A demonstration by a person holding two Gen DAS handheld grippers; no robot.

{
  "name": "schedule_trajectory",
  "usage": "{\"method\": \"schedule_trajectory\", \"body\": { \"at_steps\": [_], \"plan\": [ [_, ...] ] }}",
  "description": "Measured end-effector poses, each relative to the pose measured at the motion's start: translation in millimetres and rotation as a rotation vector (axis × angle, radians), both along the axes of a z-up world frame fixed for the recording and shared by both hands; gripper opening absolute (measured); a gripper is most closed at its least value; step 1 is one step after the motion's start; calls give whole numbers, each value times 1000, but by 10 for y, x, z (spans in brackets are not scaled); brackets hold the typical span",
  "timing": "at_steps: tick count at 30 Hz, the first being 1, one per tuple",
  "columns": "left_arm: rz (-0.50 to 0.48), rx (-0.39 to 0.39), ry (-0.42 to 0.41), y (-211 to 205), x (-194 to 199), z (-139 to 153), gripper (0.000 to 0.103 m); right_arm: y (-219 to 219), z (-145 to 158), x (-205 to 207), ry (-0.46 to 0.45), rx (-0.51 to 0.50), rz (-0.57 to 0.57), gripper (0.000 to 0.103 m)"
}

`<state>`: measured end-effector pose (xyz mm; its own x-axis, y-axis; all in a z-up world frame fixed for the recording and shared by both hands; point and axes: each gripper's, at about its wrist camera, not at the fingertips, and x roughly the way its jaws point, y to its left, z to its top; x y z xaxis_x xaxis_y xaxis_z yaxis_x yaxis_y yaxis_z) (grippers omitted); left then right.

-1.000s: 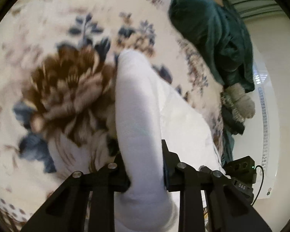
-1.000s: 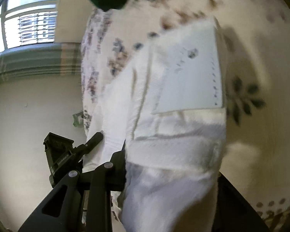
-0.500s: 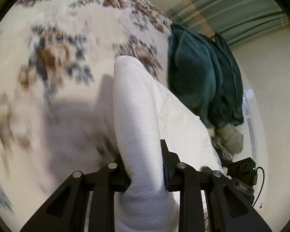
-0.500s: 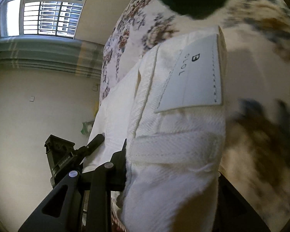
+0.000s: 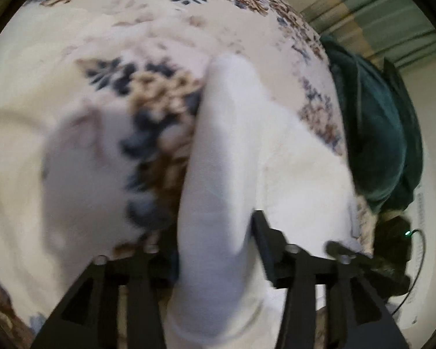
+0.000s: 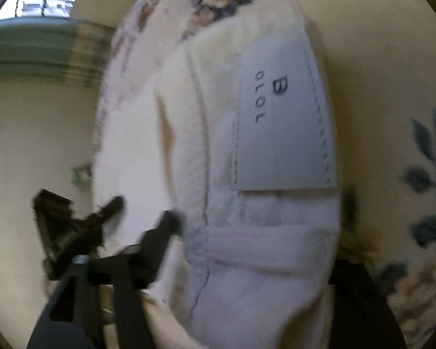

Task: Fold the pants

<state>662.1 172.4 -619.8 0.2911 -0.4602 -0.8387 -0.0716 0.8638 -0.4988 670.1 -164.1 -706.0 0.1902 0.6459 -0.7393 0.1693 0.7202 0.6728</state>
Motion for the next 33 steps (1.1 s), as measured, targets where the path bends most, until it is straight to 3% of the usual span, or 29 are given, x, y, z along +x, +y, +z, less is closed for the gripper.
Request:
{"method": "schedule_trajectory", "body": {
  "at_steps": [3, 4, 6, 8, 12, 14, 20, 25, 33],
  "plan": [
    [1, 63, 2, 58, -251, 26, 69, -115, 62, -173, 5, -134, -9, 82],
    [2, 78, 1, 62, -298, 39, 69, -133, 66, -201, 12, -157, -15, 84],
    [-3, 132, 0, 26, -414, 111, 69, -124, 144, -265, 16, -232, -15, 98],
    [5, 188, -1, 3, -460, 195, 69, -69, 336, -323, 6, -359, -19, 100],
    [-4, 392, -3, -192, -590, 505, 69, 132, 814, -420, -60, -606, -16, 103],
    [-21, 457, -14, -290, -680, 622, 70, 230, 1029, -527, -75, -686, -16, 103],
    [-21, 593, -78, -558, -993, 1144, 70, 279, 1587, -962, -98, -754, -40, 103],
    [-7, 616, -133, -706, -1184, 1673, 70, 275, 2343, -1358, -162, -776, -35, 103],
    [53, 593, -238, -902, -1802, 2768, 70, 93, 3585, -2014, -288, -803, -58, 103]
  ]
}}
